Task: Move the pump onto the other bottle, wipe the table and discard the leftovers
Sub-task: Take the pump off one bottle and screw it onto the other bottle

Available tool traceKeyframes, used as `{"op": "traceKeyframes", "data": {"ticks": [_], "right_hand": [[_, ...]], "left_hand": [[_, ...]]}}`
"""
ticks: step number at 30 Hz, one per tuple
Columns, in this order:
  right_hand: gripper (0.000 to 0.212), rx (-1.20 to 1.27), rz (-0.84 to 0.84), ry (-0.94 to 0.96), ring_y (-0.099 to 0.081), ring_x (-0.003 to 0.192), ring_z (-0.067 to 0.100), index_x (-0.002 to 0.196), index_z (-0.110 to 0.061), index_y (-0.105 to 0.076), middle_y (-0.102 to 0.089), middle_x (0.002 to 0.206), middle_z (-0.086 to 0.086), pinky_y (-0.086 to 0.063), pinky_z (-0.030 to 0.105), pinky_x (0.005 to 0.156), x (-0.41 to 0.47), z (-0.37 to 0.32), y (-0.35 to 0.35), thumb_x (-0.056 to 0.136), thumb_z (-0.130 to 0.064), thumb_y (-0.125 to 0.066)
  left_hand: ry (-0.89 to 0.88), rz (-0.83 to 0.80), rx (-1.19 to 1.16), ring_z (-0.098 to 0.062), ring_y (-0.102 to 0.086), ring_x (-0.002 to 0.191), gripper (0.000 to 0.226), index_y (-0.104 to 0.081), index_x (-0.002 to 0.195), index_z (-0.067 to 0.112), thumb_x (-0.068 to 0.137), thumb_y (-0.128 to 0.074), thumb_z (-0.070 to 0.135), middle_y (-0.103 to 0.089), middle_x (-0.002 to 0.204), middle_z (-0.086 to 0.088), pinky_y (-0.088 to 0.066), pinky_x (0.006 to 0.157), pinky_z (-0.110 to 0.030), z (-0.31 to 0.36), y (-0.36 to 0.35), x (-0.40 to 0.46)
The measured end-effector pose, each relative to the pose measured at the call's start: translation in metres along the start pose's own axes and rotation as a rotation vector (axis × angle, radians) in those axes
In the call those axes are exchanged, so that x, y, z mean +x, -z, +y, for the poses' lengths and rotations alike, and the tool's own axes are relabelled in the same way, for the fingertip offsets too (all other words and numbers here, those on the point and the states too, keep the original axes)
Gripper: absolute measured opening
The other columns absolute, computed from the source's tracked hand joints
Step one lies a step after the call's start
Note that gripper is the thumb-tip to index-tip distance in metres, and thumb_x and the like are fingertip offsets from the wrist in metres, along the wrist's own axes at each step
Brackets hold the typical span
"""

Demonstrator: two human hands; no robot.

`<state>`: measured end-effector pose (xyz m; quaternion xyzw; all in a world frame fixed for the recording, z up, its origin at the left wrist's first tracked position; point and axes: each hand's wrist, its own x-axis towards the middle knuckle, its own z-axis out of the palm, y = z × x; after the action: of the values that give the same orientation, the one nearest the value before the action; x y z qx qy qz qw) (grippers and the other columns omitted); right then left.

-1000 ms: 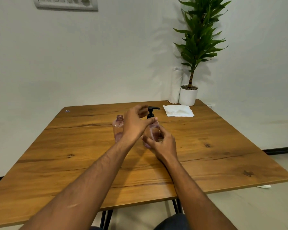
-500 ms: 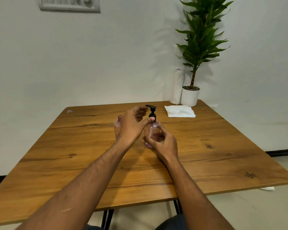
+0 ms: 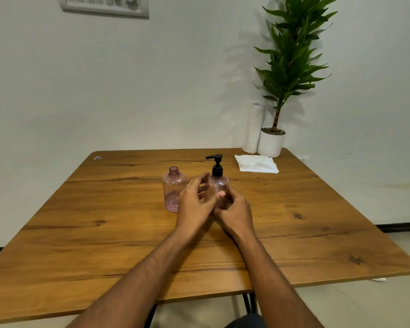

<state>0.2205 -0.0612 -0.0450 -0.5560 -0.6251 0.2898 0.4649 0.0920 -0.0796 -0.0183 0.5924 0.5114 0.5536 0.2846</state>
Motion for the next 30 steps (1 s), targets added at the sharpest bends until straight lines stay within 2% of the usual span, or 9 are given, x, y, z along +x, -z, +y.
{"op": "traceKeyframes", "data": {"ticks": [3, 6, 9, 12, 14, 20, 24, 27, 30], "right_hand": [[0.074, 0.061, -0.222, -0.041, -0.066, 0.112, 0.002, 0.146, -0.029, -0.059, -0.070, 0.127, -0.012, -0.058, 0.016, 0.080, 0.001, 0.002, 0.022, 0.082, 0.001, -0.081], [0.073, 0.206, -0.095, -0.117, -0.067, 0.118, 0.014, 0.145, -0.023, -0.060, -0.070, 0.129, -0.004, -0.059, 0.023, 0.075, 0.003, -0.005, 0.048, 0.086, 0.021, -0.061], [0.033, 0.198, 0.200, 0.009, -0.071, 0.103, 0.009, 0.125, -0.019, -0.076, -0.077, 0.111, -0.002, -0.057, 0.015, 0.075, 0.011, -0.031, 0.057, 0.093, -0.013, -0.079], [0.046, 0.057, 0.241, 0.123, -0.072, 0.095, 0.003, 0.113, -0.022, -0.082, -0.079, 0.099, -0.009, -0.059, 0.022, 0.079, 0.013, -0.067, 0.045, 0.080, -0.054, -0.086], [0.051, -0.100, 0.269, 0.158, -0.072, 0.092, 0.002, 0.107, -0.024, -0.083, -0.079, 0.096, -0.012, -0.057, 0.025, 0.078, 0.014, -0.081, 0.035, 0.074, -0.063, -0.086], [0.032, -0.150, 0.175, 0.102, -0.072, 0.097, 0.006, 0.110, -0.019, -0.081, -0.076, 0.095, -0.011, -0.057, 0.027, 0.082, 0.022, -0.090, 0.037, 0.080, -0.026, -0.092], [0.076, -0.013, -0.041, 0.065, -0.067, 0.122, 0.013, 0.149, -0.032, -0.052, -0.071, 0.128, -0.001, -0.055, 0.028, 0.090, 0.026, -0.092, 0.051, 0.087, 0.001, -0.081], [0.095, -0.065, -0.052, 0.060, -0.060, 0.121, 0.010, 0.158, -0.028, -0.040, -0.063, 0.123, -0.007, -0.050, 0.031, 0.098, 0.024, -0.093, 0.046, 0.079, -0.022, -0.093], [0.091, -0.149, 0.059, 0.069, -0.064, 0.105, 0.010, 0.148, -0.026, -0.047, -0.065, 0.104, -0.010, -0.048, 0.027, 0.086, 0.020, -0.095, 0.032, 0.072, -0.033, -0.097]], "left_hand": [[-0.019, -0.004, -0.005, -0.007, -0.061, 0.123, 0.076, -0.050, 0.150, 0.025, 0.082, -0.085, 0.026, -0.059, 0.145, 0.006, -0.056, 0.099, -0.025, -0.005, 0.003, 0.003], [-0.023, -0.009, -0.022, -0.007, -0.061, 0.122, 0.079, -0.051, 0.149, 0.027, 0.079, -0.086, 0.029, -0.059, 0.143, 0.006, -0.057, 0.099, -0.026, -0.011, 0.001, 0.001], [-0.031, -0.006, -0.074, -0.004, -0.061, 0.120, 0.079, -0.051, 0.146, 0.034, 0.076, -0.087, 0.031, -0.059, 0.139, 0.010, -0.057, 0.097, -0.025, -0.013, 0.000, 0.001], [-0.032, -0.006, -0.126, -0.003, -0.062, 0.119, 0.081, -0.050, 0.146, 0.037, 0.074, -0.085, 0.035, -0.060, 0.136, 0.014, -0.057, 0.096, -0.024, -0.010, -0.001, -0.001], [-0.032, -0.004, -0.149, -0.002, -0.063, 0.119, 0.084, -0.049, 0.149, 0.032, 0.072, -0.081, 0.038, -0.061, 0.132, 0.015, -0.058, 0.097, -0.025, -0.009, -0.002, -0.003], [-0.052, -0.015, -0.114, -0.002, -0.060, 0.123, 0.088, -0.050, 0.151, 0.028, 0.069, -0.079, 0.046, -0.060, 0.137, 0.011, -0.057, 0.098, -0.023, -0.009, 0.000, -0.001], [-0.039, -0.016, -0.121, 0.003, -0.056, 0.121, 0.084, -0.051, 0.149, 0.029, 0.071, -0.078, 0.044, -0.056, 0.137, 0.015, -0.052, 0.093, -0.013, -0.009, -0.001, -0.003], [-0.036, -0.006, -0.123, 0.001, -0.057, 0.123, 0.071, -0.056, 0.145, 0.028, 0.079, -0.082, 0.036, -0.059, 0.138, 0.013, -0.054, 0.095, -0.018, -0.012, -0.003, -0.002], [-0.038, -0.004, -0.114, -0.004, -0.058, 0.127, 0.062, -0.059, 0.143, 0.025, 0.085, -0.081, 0.030, -0.062, 0.136, 0.009, -0.056, 0.099, -0.026, -0.015, -0.003, -0.001]]}}
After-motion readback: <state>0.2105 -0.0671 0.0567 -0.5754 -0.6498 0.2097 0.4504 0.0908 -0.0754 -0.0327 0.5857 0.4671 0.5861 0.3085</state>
